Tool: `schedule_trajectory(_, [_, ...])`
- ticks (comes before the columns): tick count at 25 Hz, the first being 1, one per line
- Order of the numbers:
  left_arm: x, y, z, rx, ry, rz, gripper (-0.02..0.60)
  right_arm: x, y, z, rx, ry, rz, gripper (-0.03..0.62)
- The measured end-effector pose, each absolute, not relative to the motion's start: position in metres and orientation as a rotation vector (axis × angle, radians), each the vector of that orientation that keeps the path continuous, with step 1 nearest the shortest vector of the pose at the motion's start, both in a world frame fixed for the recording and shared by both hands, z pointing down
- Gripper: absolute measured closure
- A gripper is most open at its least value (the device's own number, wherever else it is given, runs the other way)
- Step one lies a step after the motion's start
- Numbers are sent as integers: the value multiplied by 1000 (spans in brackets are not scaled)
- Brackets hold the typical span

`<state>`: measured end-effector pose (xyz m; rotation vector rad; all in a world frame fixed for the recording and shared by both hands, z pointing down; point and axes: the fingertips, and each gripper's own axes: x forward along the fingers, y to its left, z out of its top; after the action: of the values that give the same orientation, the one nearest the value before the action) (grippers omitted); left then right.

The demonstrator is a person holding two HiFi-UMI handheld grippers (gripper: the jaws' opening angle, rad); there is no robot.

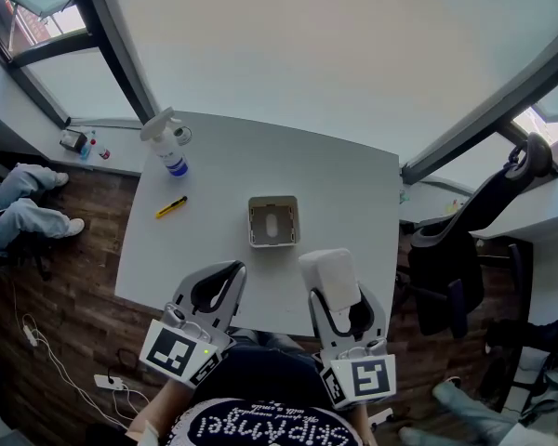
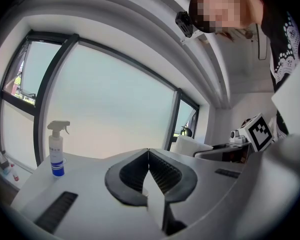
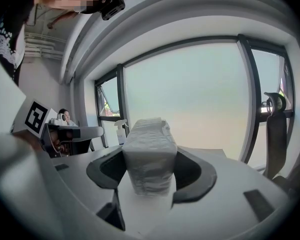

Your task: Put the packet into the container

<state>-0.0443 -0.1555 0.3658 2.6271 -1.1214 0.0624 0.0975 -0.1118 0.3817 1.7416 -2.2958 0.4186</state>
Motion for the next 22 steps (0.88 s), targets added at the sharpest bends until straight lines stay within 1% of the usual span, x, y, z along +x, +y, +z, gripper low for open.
schedule_trajectory(5, [-45, -154, 365, 2625, -1139, 68, 574, 96, -122, 382, 1737, -2344, 423, 324])
schedule_trajectory(12, [-57, -150, 367, 2604, -1194, 85, 574, 92, -167, 383, 1681, -2435, 383, 324])
schedule_trajectory(22, [-71, -147, 372, 2569, -1237, 107, 574, 62, -211, 402, 1605, -2473, 419, 324])
